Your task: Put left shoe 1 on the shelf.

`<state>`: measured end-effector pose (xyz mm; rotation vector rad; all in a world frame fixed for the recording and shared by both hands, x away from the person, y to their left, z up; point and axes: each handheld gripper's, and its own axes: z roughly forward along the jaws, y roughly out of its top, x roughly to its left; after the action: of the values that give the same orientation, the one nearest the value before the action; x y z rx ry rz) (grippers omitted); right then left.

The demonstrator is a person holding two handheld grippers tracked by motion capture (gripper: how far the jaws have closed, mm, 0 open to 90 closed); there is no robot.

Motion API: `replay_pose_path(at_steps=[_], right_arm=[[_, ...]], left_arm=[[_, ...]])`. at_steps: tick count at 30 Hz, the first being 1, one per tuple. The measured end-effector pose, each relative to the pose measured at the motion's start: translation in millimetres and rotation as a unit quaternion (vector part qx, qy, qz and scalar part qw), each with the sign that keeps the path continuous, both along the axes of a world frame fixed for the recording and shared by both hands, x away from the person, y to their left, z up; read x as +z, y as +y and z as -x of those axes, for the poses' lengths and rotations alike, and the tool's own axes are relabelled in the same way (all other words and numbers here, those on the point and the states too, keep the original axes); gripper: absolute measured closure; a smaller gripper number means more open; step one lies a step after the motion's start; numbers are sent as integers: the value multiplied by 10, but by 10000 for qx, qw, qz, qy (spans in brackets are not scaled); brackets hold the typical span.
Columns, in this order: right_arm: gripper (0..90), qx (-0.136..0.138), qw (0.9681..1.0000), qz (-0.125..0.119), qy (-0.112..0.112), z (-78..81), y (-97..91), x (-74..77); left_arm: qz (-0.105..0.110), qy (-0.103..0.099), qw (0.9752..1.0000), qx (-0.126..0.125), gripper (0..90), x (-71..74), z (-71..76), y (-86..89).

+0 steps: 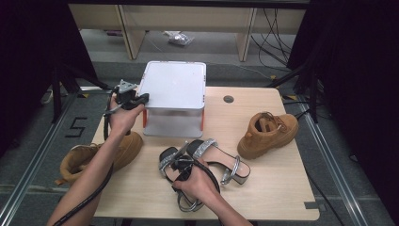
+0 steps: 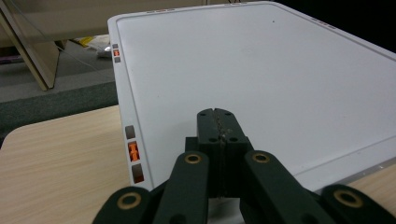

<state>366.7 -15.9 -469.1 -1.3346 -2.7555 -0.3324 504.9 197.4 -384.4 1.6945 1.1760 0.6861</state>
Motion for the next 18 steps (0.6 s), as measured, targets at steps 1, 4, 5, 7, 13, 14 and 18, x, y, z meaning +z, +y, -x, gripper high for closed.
replay_pose_path(at_steps=[1,4,5,7,13,14,18], right_arm=[[431,26,10000,-78,-47,-14,-16,-4],[432,-142,9997,-192,21,-26,-10,20],[432,-183,9995,-247,-21,-28,-3,24],[432,-174,9992,-364,-60,-47,-2,43],[432,-353,9966,-637,-395,-183,53,183],[432,-532,9958,-641,-375,-231,84,231],[433,-803,9924,-744,-568,-443,190,341]], left_arm=[[1,-4,10000,-1,897,-1,0,0],[14,-6,10000,-8,896,-3,0,6],[17,-6,10000,-11,896,-4,0,7],[30,-7,10000,-15,897,-4,-2,7],[42,8,10000,-20,897,-3,-3,13],[45,11,10000,-21,897,-2,-4,15],[64,18,10000,-27,897,-3,-6,16]])
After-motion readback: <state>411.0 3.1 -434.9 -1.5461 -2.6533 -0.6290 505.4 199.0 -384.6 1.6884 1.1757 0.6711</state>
